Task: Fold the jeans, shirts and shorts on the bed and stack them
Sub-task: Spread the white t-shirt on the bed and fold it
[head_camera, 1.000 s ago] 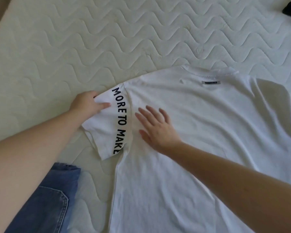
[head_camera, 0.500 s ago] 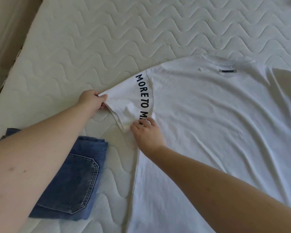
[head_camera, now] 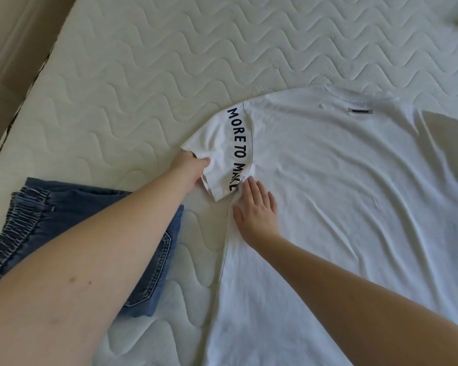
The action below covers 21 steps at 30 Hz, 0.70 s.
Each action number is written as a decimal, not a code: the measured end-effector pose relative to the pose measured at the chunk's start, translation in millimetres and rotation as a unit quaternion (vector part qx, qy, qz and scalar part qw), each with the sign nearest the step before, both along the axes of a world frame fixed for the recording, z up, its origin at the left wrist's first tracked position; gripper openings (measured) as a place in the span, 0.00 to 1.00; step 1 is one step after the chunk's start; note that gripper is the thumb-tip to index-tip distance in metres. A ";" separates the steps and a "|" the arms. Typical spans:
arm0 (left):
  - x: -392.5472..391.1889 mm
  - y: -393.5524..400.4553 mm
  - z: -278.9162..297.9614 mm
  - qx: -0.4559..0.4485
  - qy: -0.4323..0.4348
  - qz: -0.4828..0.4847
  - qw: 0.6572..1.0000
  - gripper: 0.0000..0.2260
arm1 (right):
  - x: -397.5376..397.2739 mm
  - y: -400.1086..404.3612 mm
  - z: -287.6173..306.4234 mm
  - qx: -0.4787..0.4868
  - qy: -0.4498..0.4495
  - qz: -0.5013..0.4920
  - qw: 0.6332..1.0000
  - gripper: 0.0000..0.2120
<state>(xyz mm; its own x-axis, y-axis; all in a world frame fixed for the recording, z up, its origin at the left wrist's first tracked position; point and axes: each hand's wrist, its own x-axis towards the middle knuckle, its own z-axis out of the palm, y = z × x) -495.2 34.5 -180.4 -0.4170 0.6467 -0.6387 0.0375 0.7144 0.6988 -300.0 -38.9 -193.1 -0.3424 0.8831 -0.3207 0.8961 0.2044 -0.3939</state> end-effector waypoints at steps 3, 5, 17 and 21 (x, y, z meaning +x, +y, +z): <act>-5.6 10.3 3.9 0.024 0.113 -0.011 0.993 0.15 | -7.1 -0.3 -1.0 -0.001 0.001 0.023 1.000 0.30; -9.8 15.5 5.2 0.047 0.168 -0.026 0.984 0.12 | -10.3 -1.4 -0.9 -0.005 -0.007 0.049 0.999 0.30; -17.7 24.3 -10.3 -0.046 -0.009 0.070 0.996 0.29 | -3.5 -5.6 -17.0 -0.025 -0.058 0.167 0.984 0.34; -27.6 36.2 -10.9 0.045 -0.023 0.064 0.997 0.17 | 4.9 0.7 -25.5 -0.043 -0.058 0.197 0.978 0.35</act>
<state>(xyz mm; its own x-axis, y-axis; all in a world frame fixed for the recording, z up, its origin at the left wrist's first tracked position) -522.8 70.7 -191.3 -0.4721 0.6458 -0.6000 -0.0828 0.6451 0.7596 -295.2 -38.2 -218.5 -0.6082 0.6577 -0.4445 0.7937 0.5140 -0.3254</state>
